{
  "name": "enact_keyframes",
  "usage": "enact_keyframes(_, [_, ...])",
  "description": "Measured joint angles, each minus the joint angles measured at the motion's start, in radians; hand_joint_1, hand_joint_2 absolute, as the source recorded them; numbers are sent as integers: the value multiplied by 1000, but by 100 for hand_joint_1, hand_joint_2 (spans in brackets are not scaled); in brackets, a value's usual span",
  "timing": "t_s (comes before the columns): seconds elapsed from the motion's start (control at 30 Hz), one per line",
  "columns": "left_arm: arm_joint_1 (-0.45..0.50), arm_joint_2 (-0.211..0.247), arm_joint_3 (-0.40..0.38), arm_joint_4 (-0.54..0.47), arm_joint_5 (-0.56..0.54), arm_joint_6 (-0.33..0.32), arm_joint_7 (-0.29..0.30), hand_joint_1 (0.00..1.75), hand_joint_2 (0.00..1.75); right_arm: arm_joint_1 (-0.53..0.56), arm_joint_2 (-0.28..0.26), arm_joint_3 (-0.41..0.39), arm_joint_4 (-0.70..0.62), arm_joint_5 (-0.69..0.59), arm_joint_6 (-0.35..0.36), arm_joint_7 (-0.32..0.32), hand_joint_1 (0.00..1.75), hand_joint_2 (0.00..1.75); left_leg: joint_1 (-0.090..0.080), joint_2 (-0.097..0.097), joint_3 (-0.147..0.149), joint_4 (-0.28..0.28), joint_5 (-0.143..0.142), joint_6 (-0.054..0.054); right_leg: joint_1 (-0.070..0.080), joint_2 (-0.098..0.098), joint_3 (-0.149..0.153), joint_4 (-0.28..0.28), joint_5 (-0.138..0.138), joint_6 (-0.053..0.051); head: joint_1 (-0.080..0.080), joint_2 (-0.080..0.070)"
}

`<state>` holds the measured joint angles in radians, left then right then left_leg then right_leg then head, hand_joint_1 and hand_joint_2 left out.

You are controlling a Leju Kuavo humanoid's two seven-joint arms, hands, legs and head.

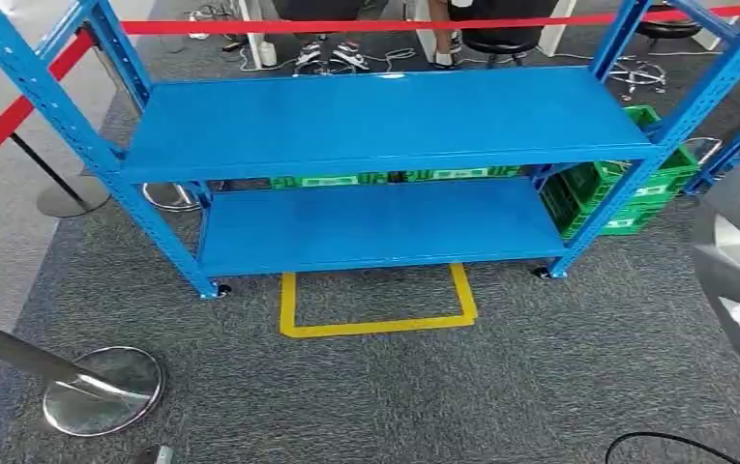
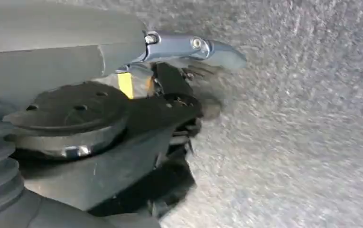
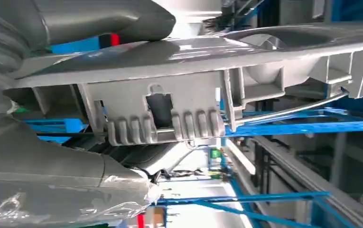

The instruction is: Take the parts from the cabinet and place them on the table.

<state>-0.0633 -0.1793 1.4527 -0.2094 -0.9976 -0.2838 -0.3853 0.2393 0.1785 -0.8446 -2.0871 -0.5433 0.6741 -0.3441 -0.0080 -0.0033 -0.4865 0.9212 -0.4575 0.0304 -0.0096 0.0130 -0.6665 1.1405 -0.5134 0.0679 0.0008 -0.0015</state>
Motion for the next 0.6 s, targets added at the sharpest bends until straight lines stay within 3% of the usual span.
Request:
enact_keyframes(0.07, [2,-5,0,0,-7,30,0,0,175,7,4,-23,0,-45,24,13,175,175,-1,27,-5,3,2,1,-5,-6,-57,157,-64,11,0,0])
enact_keyframes(0.1, [2,-9,0,0,-8,32,-1,0,175,7,5,-49,1,-84,52,30,175,175,-1,41,-7,6,2,1,-7,-6,-55,167,-61,17,0,0])
enact_keyframes(0.13, [2,-15,-1,0,-18,36,-2,0,175,0,5,-83,3,-124,86,52,175,175,0,52,-8,9,2,0,-11,-8,-25,126,-36,20,-1,0])
enact_keyframes(0.17, [0,-23,-5,0,-33,46,-3,0,175,-14,5,-124,8,-158,122,76,175,175,1,64,-8,13,-1,-4,-13,-15,24,46,1,24,0,0])
enact_keyframes(0.2, [-1,-33,-10,0,-45,56,-5,0,175,-33,5,-169,16,-183,153,101,175,175,3,75,-8,19,-5,-10,-14,-35,92,-67,45,28,-1,0])
enact_keyframes(0.23, [-2,-37,-15,0,-51,65,-10,0,175,-50,5,-213,27,-201,179,125,175,175,0,83,-6,27,-11,-18,-13,-75,136,-151,53,34,0,0])
enact_keyframes(0.27, [-5,-38,-17,0,-53,72,-15,0,175,-69,3,-250,50,-209,198,146,175,175,-5,90,-9,32,-15,-24,-8,-75,143,-153,52,17,1,0])
enact_keyframes(0.3, [-7,-42,-20,0,-54,75,-19,0,175,-84,0,-279,65,-212,209,164,175,175,-7,96,-8,35,-14,-25,-8,-58,138,-151,54,0,-1,0])
enact_keyframes(0.4, [-15,-47,-31,0,-58,77,-31,0,175,-122,-11,-358,105,-217,228,196,175,175,-5,117,-10,37,-14,-37,-8,-34,122,-145,60,-22,0,0])
enact_keyframes(0.43, [-16,-48,-31,0,-55,77,-34,0,175,-133,-13,-379,112,-217,230,199,175,175,-3,76,-17,49,-32,-49,-11,-27,119,-147,65,-30,-1,0])
enact_keyframes(0.47, [-15,-52,-31,0,-41,72,-34,0,175,-146,-15,-394,117,-217,232,201,175,175,-1,37,-38,99,-74,-51,-12,-18,113,-147,69,-37,-2,0])
enact_keyframes(0.53, [-10,-56,-25,0,-13,66,-32,0,175,-164,-15,-407,127,-216,238,210,175,175,0,15,-114,268,-163,-50,-12,6,98,-146,77,-45,-3,0])
enact_keyframes(0.57, [-7,-58,-25,0,-18,73,-28,0,175,-166,-14,-412,130,-216,247,216,175,175,0,13,-150,346,-190,-48,-11,19,92,-146,81,-45,-3,0])
enact_keyframes(0.6, [-3,-58,-26,0,-29,81,-27,0,175,-166,-14,-417,133,-216,258,221,175,175,0,11,-165,375,-189,-45,-10,33,88,-146,85,-45,-2,0])
